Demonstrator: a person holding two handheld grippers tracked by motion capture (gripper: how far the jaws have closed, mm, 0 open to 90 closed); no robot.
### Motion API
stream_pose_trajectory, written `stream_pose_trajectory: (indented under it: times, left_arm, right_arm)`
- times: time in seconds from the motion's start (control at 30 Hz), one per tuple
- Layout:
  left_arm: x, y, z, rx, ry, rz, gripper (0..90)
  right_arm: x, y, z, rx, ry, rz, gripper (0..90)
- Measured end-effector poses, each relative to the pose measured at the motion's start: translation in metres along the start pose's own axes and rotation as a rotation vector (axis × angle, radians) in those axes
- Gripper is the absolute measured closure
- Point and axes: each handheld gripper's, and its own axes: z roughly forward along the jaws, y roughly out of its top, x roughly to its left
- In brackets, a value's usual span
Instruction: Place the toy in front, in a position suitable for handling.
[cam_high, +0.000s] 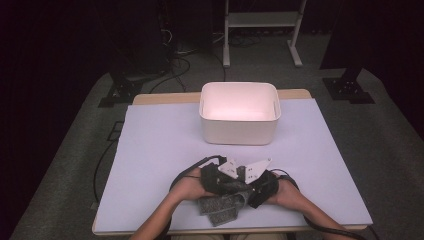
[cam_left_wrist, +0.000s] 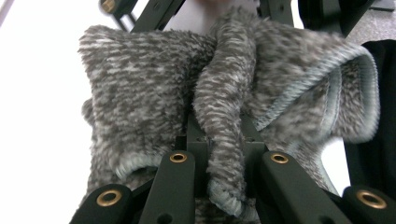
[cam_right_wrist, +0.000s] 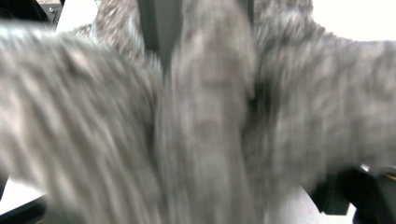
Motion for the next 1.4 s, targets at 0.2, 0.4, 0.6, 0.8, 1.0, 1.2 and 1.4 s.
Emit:
stream_pose_trajectory:
  times: [0.2,0.4,0.6,0.8,1.0,1.2,1.4]
  left_arm:
    - [0.001,-0.034,-0.036,-0.023,0.066,-0.075,80.0]
    - [0.006,-0.072,-0.063,-0.006,0.117,-0.163,79.9]
    - [0.004,-0.077,-0.059,-0.035,0.111,-0.179,79.7]
    - [0.005,-0.071,-0.054,-0.03,0.095,-0.159,79.7]
    - [0.004,-0.069,-0.053,-0.025,0.094,-0.157,79.6]
    - [0.004,-0.069,-0.054,-0.024,0.093,-0.158,79.6]
    - [0.002,-0.07,-0.053,-0.024,0.097,-0.156,79.6]
  right_arm:
    - [-0.002,-0.001,0.0,-0.004,0.014,0.012,25.7]
    - [-0.002,-0.001,0.0,-0.003,0.014,0.012,25.7]
    - [-0.002,0.002,0.0,0.019,0.017,0.025,24.3]
    - [-0.009,0.01,-0.007,-0.031,0.071,0.098,19.0]
    - [-0.019,0.019,-0.001,-0.052,0.09,0.141,19.6]
    - [-0.025,0.022,0.008,-0.052,0.117,0.184,20.2]
    - [-0.029,0.018,0.011,-0.05,0.13,0.25,20.7]
